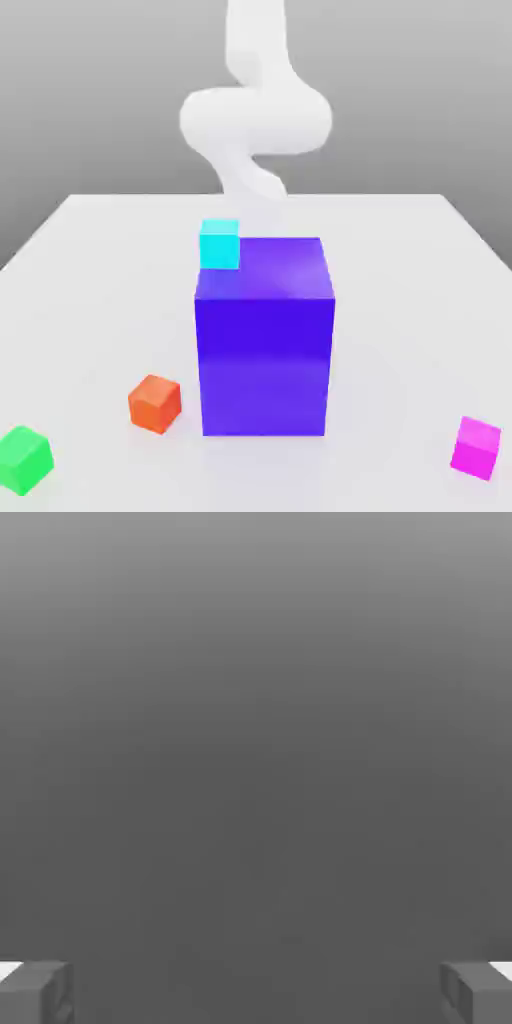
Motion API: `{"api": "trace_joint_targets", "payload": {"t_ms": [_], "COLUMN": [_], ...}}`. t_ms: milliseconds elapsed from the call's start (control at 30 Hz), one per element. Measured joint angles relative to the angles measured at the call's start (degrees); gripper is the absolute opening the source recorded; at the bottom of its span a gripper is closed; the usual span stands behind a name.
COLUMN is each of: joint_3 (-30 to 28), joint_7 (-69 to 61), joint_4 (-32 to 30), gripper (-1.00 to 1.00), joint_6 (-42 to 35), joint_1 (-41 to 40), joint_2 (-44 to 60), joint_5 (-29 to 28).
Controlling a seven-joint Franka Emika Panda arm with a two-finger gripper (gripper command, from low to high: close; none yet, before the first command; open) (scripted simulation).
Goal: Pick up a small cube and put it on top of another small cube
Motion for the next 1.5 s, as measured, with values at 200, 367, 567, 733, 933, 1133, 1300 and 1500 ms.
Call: {"api": "trace_joint_targets", "payload": {"t_ms": [200, 367, 567, 733, 933, 1133, 1300, 1500], "joint_3": [2.5, 4.8, 8.0, 9.7, 11.2, 7.8, 7.5, 10.3], "joint_7": [-5.3, -9.4, -13.9, -17.1, -19.7, -17.5, -17.3, -20.0], "joint_4": [-1.0, -1.8, -2.8, -3.5, -4.1, -2.3, -2.1, -4.1], "gripper": [0.0, 0.0, 0.0, 0.0, 0.0, -1.0, -1.0, -1.0], "joint_6": [4.5, 8.2, 12.5, 16.1, 20.9, 27.8, 28.2, 20.9], "joint_1": [4.1, 7.1, 10.8, 14.7, 18.0, 21.2, 21.4, 18.4], "joint_2": [12.8, 23.2, 35.6, 46.1, 58.8, 68.2, 68.8, 59.5], "joint_5": [-0.7, -1.6, -3.2, -5.3, -8.9, -12.3, -12.6, -8.3]}}
